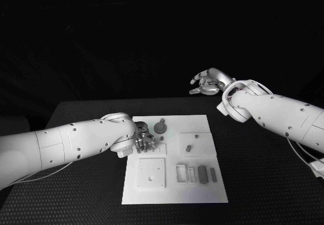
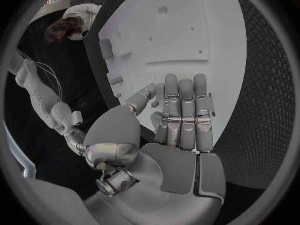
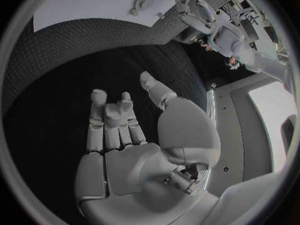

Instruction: Assemble the parts on the task board

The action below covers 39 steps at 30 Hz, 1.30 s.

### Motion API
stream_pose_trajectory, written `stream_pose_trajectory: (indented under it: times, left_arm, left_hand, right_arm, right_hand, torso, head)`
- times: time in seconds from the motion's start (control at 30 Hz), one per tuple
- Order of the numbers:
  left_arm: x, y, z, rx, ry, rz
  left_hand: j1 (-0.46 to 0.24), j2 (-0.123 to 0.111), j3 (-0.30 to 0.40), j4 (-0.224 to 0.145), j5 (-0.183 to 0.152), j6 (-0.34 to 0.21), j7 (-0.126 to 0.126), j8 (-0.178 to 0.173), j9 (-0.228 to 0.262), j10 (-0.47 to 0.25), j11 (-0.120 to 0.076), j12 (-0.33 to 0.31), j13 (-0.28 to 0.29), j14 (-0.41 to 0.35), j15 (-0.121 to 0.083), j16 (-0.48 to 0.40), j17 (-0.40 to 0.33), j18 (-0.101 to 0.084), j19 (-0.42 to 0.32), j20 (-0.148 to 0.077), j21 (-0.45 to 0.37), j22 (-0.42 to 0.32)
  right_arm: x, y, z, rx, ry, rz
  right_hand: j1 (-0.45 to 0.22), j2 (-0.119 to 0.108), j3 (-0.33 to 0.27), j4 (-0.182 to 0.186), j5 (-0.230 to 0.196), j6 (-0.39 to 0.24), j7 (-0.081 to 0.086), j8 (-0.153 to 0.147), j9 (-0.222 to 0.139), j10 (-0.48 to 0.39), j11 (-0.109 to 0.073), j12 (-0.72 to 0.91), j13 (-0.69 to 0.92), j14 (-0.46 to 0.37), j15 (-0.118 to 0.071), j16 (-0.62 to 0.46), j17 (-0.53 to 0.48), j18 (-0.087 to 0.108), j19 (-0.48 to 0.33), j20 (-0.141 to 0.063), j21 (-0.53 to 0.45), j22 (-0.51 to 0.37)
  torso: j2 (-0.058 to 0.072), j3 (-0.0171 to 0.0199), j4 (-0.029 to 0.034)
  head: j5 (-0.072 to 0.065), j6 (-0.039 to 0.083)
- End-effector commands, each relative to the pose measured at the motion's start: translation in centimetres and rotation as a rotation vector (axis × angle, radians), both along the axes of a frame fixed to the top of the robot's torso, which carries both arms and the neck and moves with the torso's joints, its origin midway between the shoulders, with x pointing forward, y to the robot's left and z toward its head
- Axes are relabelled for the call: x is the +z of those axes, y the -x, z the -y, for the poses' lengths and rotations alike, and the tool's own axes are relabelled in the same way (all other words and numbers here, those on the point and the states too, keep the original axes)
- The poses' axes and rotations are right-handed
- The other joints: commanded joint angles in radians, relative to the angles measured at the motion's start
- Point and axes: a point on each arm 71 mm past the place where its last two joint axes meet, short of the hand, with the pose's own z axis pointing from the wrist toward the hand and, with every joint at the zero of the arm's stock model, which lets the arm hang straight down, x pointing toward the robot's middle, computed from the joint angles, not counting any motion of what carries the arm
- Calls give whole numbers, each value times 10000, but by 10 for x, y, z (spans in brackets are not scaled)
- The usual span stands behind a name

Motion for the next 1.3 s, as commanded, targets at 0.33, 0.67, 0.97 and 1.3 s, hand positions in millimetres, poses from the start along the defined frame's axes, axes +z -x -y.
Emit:
stream_pose_trajectory:
  times: [0.33, 0.67, 0.97, 1.3]
  left_arm:
    - [-2, -1, 4, -307, -201, -167]
    - [-5, -1, 3, -351, -325, -233]
    - [-5, -2, 4, -429, -375, -172]
    - [-6, -2, 6, -479, -380, -203]
  left_hand:
    - [22, 133, 26, -24, -19, 780, -707, 40, 28, -79, -27, 84, 22, -49, -59, 77, -34, 120, -39, -41, 47, 38]
    - [23, 131, 28, -27, -18, 783, -709, 47, 41, -82, -30, 105, 33, -52, -60, 105, -50, 122, -35, -43, 53, 62]
    - [19, 133, 29, -25, -19, 780, -709, 49, 49, -89, -30, 117, 39, -58, -61, 122, -64, 122, -36, -43, 55, 77]
    - [10, 134, 29, -20, -20, 774, -707, 49, 57, -99, -30, 129, 44, -66, -61, 138, -80, 122, -38, -42, 54, 92]
  right_arm:
    - [0, 0, -3, 208, 28, -53]
    - [0, 0, -3, 242, 30, -64]
    - [0, 1, -5, 290, 26, -70]
    - [0, 1, -6, 325, 27, -83]
  right_hand:
    - [48, 68, -65, -15, -40, -3, 73, -6, -14, -35, 27, -46, -17, -67, -4, -52, -15, 147, -59, 38, -63, 119]
    - [47, 72, -75, -13, -40, -6, 75, -7, -17, -38, 28, -45, -20, -70, -3, -53, -16, 147, -63, 42, -66, 121]
    - [46, 79, -82, -11, -40, -8, 76, -7, -19, -41, 29, -43, -22, -73, -2, -54, -17, 147, -64, 46, -69, 122]
    - [47, 85, -88, -10, -40, -9, 77, -7, -21, -43, 30, -41, -24, -75, -1, -54, -18, 147, -65, 49, -71, 123]
  torso:
    - [2, -5, 6]
    - [0, -9, 5]
    - [1, -9, 0]
    - [5, -3, -3]
  head:
    - [-18, -42]
    - [-19, -67]
    - [-17, -79]
    - [-32, -92]
